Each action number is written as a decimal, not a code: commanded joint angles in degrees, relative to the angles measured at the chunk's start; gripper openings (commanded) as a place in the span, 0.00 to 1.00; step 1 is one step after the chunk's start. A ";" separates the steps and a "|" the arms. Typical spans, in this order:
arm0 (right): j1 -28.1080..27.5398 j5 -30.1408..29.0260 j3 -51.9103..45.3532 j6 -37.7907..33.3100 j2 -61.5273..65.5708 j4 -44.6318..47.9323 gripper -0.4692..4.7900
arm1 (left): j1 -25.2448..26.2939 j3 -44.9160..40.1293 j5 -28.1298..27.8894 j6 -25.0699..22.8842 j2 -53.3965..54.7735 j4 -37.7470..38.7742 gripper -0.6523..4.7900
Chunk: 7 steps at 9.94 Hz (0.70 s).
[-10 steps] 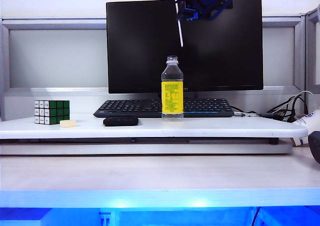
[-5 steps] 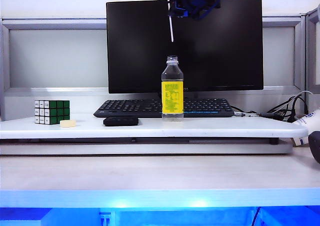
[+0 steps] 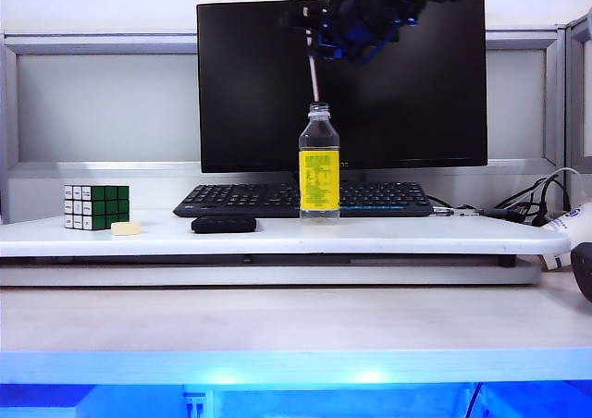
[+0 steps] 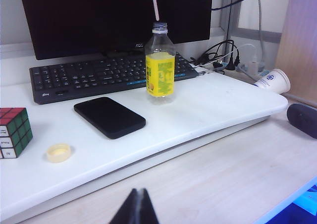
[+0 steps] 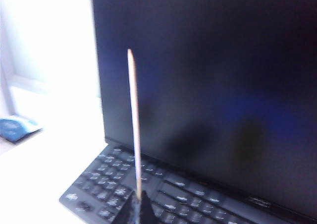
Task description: Grab a stick from the table and stick it in a plastic bottle.
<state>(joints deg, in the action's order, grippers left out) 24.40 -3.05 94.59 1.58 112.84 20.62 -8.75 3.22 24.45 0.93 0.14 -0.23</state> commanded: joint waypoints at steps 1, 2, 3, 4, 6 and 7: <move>-1.38 -0.37 0.42 0.13 -0.15 0.44 0.07 | 0.07 0.07 0.00 -0.37 0.04 -0.74 0.11; -1.38 -0.74 0.42 0.11 -0.13 0.42 0.07 | 0.07 0.07 -0.22 -0.50 0.04 -0.74 0.11; -1.38 -0.74 0.42 0.11 -0.13 0.44 0.07 | 0.07 0.07 -0.22 -0.48 0.04 -0.74 0.11; -1.38 -0.74 0.42 0.09 -0.15 0.46 0.07 | 0.07 0.07 -0.22 -0.50 0.04 -0.74 0.11; -1.38 -1.07 0.42 -0.61 -0.17 0.44 0.07 | 0.07 0.07 -0.22 -0.50 0.04 -0.72 0.11; -1.36 -1.25 0.42 -1.51 -0.17 0.44 0.07 | 0.07 0.07 -0.22 -0.50 0.04 -0.72 0.11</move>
<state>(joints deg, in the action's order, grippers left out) 22.96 -3.77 94.59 1.26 112.90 20.43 -8.73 3.22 24.32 0.78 0.14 -0.23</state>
